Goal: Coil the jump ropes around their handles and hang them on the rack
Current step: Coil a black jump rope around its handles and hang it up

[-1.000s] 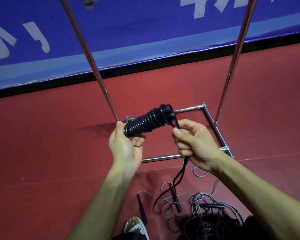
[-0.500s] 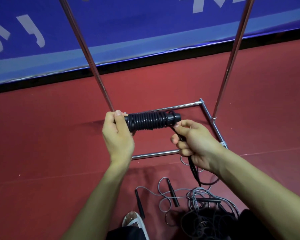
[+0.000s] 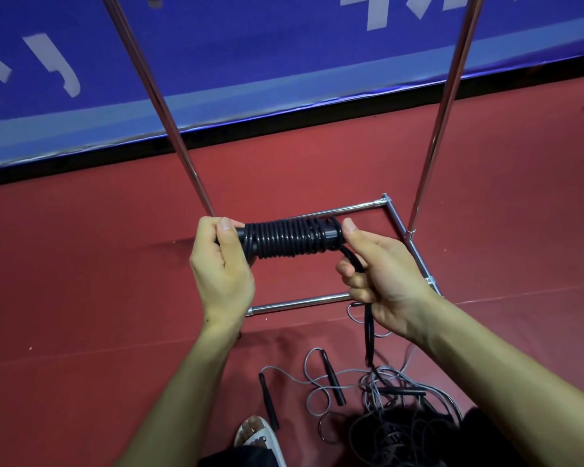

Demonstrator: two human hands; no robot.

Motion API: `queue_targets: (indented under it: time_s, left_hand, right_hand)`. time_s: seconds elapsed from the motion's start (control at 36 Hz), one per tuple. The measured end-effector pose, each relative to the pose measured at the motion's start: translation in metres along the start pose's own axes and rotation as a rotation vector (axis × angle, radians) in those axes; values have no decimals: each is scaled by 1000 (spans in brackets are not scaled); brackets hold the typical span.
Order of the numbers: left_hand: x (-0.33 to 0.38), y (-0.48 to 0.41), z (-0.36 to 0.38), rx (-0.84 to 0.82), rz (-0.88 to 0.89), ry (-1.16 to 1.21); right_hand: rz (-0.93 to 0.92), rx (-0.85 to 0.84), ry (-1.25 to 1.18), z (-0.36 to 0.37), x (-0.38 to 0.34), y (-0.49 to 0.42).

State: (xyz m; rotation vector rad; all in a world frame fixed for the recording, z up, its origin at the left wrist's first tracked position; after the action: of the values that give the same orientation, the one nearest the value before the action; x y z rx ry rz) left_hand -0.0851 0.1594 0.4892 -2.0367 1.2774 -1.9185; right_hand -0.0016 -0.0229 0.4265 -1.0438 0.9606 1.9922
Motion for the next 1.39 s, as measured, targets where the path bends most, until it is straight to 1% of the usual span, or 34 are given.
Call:
queue_targets:
  time_s: [0.11, 0.28, 0.39, 0.5, 0.69, 0.86, 1.0, 1.08, 1.17, 1.22, 1.28, 1.33, 1.39]
  left_hand:
    - [-1, 0, -1, -6, 10, 6]
    - [4, 1, -3, 11, 15, 23]
    - [5, 3, -3, 18, 41, 36]
    - [11, 8, 1, 10, 55, 64]
    - [14, 12, 4, 5, 40, 57]
    - [21, 14, 7, -2, 39, 86]
    - [17, 14, 10, -7, 7, 119]
    - [24, 15, 15, -62, 57, 130]
    - [34, 19, 22, -116, 101, 113]
    - [31, 16, 18, -96, 76, 118]
    - [27, 11, 9, -51, 80, 111]
    - [25, 6, 1, -12, 85, 107]
    - [20, 3, -4, 35, 40, 128]
  right_hand:
    - [-49, -24, 29, 3, -2, -1]
    - [-65, -71, 22, 7, -3, -1]
    - [-99, -72, 25, 9, -5, 2]
    - [-117, -56, 0, 10, -6, 5]
    - [-146, -99, -41, 18, -6, 10]
    - [-143, -81, -77, 17, -6, 10]
    - [-98, -92, -139, 21, -3, 8]
    - [-87, -89, -18, 31, 12, 13]
    - [-15, -28, -45, 34, 33, 11]
    - [-47, -7, -61, 32, 29, 8]
    - [-81, -44, -49, 34, 22, 6]
    - [-42, -76, -41, 36, 24, 9]
    - [15, -96, -91, 40, 30, 10]
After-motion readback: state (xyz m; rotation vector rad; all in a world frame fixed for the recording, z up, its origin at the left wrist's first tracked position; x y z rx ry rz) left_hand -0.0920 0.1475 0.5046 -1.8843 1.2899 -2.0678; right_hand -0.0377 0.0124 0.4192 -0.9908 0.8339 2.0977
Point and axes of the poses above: each hand's wrist, its own y-axis away from the middle knuckle, its own z-axis out of the palm, x = y × z, the point moved 8 cm from there along -y, towards the middle knuckle, and after that the axes turned 1 degree about -z, right-handed, at the moved point
